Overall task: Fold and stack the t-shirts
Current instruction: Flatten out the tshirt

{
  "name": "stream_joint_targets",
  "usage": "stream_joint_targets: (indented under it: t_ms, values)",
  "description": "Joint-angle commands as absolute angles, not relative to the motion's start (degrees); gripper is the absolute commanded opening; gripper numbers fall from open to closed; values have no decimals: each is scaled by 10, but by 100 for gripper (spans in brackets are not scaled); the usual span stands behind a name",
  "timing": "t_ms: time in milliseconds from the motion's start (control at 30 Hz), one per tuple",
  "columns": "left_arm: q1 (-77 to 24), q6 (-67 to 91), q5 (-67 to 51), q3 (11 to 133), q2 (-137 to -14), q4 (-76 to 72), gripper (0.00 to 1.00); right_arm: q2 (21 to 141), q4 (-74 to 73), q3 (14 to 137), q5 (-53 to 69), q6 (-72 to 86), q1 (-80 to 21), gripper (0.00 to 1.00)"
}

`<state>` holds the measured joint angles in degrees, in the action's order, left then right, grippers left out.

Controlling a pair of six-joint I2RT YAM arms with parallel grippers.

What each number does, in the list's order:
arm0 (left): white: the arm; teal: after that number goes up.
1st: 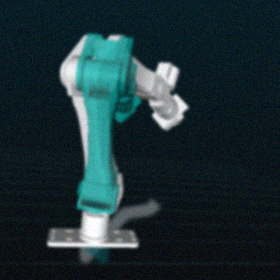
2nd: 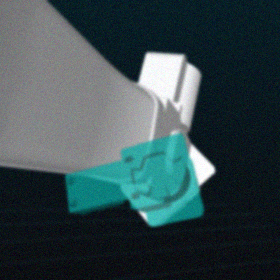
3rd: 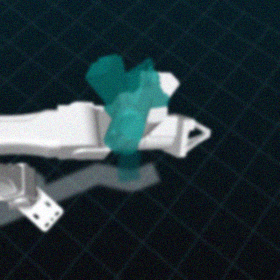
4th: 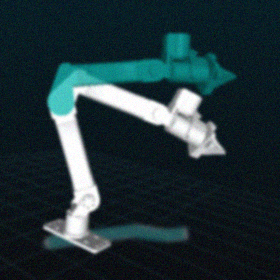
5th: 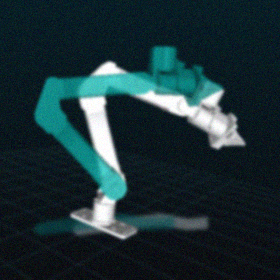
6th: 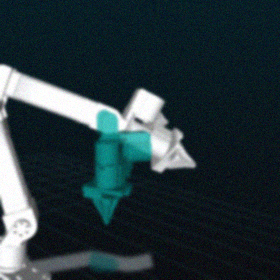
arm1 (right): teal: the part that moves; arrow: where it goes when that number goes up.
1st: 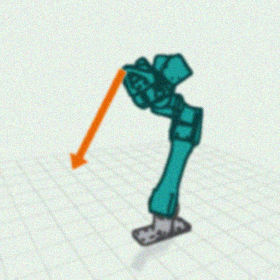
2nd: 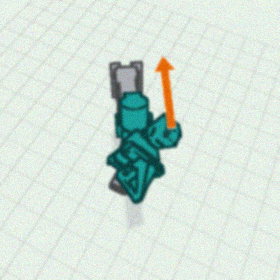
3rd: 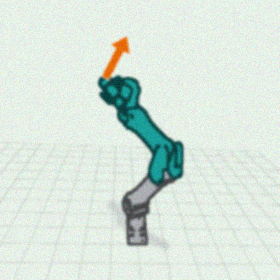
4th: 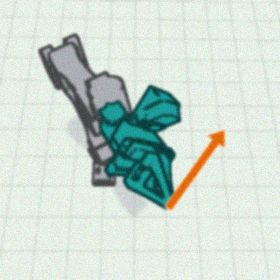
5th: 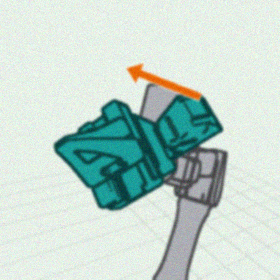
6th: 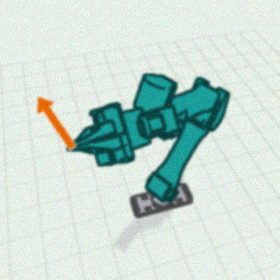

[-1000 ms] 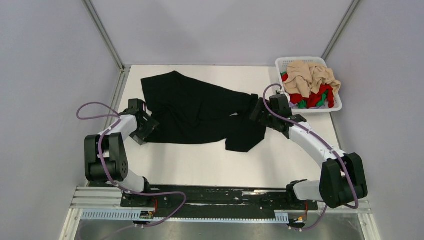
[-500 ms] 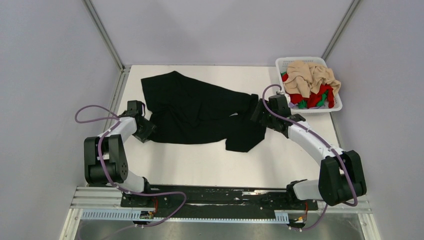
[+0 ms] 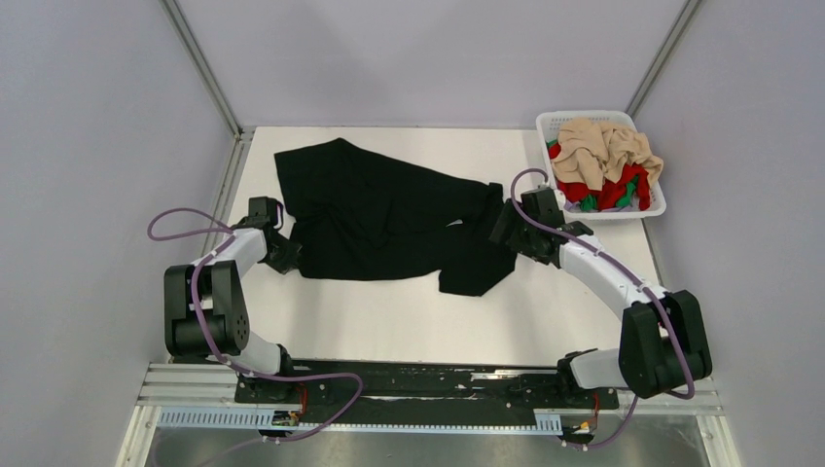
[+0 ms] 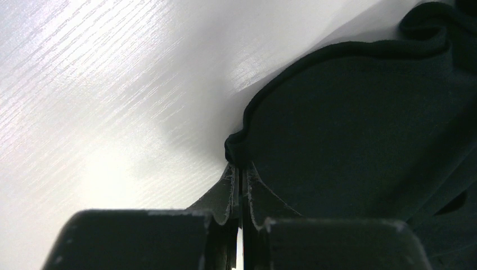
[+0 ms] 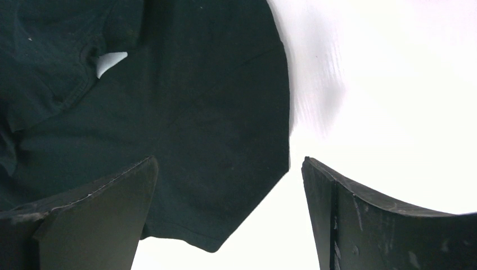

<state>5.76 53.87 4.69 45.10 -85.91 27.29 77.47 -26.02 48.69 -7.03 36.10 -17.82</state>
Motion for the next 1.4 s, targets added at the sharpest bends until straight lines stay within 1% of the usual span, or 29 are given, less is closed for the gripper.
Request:
stream_joint_targets:
  t_ms: [0, 100, 167, 267, 500, 667, 733, 800, 867, 967, 1133, 1367]
  values:
    - [57, 532, 53, 438, -821, 303, 0, 742, -318, 486, -82, 392, -179, 97]
    - [57, 525, 62, 423, -789, 312, 0, 739, -347, 469, -64, 412, -179, 93]
    - [58, 521, 66, 416, -764, 320, 0, 739, -347, 454, -44, 427, -179, 88]
    - [57, 517, 69, 405, -721, 328, 0, 749, -332, 438, -12, 436, -181, 77]
    - [57, 504, 56, 387, -667, 320, 0, 801, -263, 425, 30, 460, -215, 68]
    - [58, 502, 47, 372, -656, 320, 0, 861, -239, 439, 22, 493, -239, 58]
    - [58, 501, 47, 370, -652, 323, 0, 878, -233, 444, 13, 504, -244, 50]
    - [58, 500, 48, 369, -648, 323, 0, 888, -228, 450, 1, 514, -245, 36]
    - [58, 499, 49, 371, -643, 324, 0, 891, -225, 455, -38, 517, -245, 20]
    - [57, 490, 49, 388, -631, 326, 0, 873, -223, 468, -88, 507, -246, 1]
    - [57, 460, 31, 433, -593, 308, 0, 802, -191, 497, -140, 428, -245, 0]
    - [57, 418, 4, 548, -498, 282, 0, 682, -172, 574, -190, 304, -245, 0]
